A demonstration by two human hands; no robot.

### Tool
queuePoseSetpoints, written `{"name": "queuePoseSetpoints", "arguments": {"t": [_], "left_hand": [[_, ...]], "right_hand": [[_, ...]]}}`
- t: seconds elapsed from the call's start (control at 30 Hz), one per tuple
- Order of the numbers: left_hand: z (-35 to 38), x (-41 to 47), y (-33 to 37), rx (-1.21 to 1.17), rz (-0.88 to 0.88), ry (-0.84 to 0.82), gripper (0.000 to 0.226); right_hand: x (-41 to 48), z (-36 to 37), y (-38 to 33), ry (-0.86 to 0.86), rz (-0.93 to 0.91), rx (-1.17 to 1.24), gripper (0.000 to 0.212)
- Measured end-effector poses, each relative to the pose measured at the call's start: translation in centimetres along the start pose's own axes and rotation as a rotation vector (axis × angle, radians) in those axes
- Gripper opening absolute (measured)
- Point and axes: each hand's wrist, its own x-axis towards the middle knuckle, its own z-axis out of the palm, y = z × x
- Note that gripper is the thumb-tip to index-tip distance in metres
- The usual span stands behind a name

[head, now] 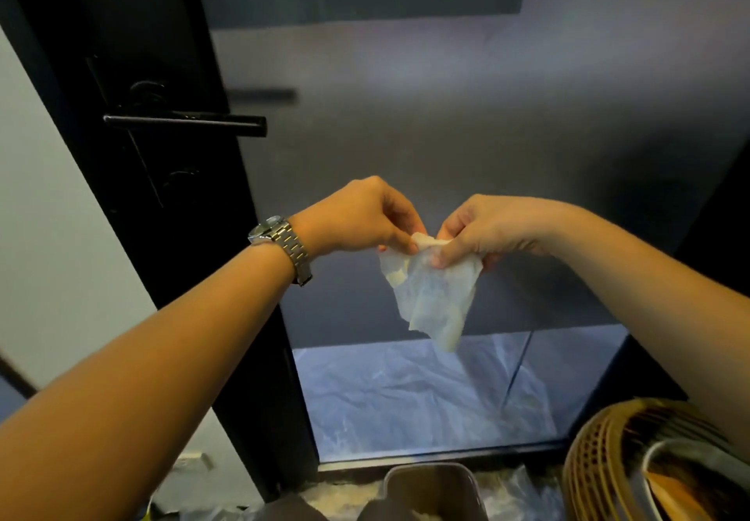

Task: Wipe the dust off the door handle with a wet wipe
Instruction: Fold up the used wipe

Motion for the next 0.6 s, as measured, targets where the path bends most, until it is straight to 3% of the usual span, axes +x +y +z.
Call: {"name": "queuePoseSetpoints", "arguments": {"t": [0.33,0.6], "left_hand": [[10.0,0.6,-2.9,-0.066,-0.107,-0.193,0.012],[16.3,0.3,-5.1,-0.083,-0.21,-0.259,0.013]], "right_hand": [[1.1,6.5,7.9,-0.139,0.186,-0.025,0.007],[2.4,11.1,11.6,-0.206,0.24,-0.098,0.024]]}}
